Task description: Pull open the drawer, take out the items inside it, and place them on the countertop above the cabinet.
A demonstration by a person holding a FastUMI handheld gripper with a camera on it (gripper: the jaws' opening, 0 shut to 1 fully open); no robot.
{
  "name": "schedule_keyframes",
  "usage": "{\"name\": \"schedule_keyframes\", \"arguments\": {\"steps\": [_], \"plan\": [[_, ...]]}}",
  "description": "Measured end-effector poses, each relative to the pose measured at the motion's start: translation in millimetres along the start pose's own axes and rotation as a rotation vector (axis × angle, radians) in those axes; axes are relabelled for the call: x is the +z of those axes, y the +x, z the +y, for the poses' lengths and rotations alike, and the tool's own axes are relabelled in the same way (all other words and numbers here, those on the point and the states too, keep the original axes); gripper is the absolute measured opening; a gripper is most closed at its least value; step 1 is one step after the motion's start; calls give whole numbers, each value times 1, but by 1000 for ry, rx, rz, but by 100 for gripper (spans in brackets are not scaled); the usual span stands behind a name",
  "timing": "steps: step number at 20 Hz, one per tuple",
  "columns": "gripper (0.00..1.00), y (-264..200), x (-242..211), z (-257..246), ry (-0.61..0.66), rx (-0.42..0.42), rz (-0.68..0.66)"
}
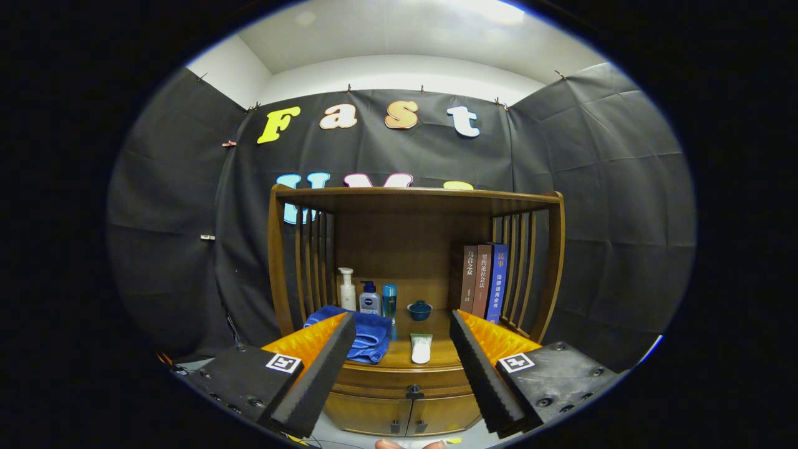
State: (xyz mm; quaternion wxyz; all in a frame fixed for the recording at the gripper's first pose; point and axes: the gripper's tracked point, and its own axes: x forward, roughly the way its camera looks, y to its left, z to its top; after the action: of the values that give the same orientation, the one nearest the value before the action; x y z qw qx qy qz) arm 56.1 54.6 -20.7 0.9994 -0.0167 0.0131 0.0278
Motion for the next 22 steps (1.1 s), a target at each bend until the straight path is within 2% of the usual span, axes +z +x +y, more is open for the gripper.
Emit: {"name": "schedule_keyframes", "arguments": {"steps": [22], "plan": [[99,8,-7,10,-20,-3,14]]}}
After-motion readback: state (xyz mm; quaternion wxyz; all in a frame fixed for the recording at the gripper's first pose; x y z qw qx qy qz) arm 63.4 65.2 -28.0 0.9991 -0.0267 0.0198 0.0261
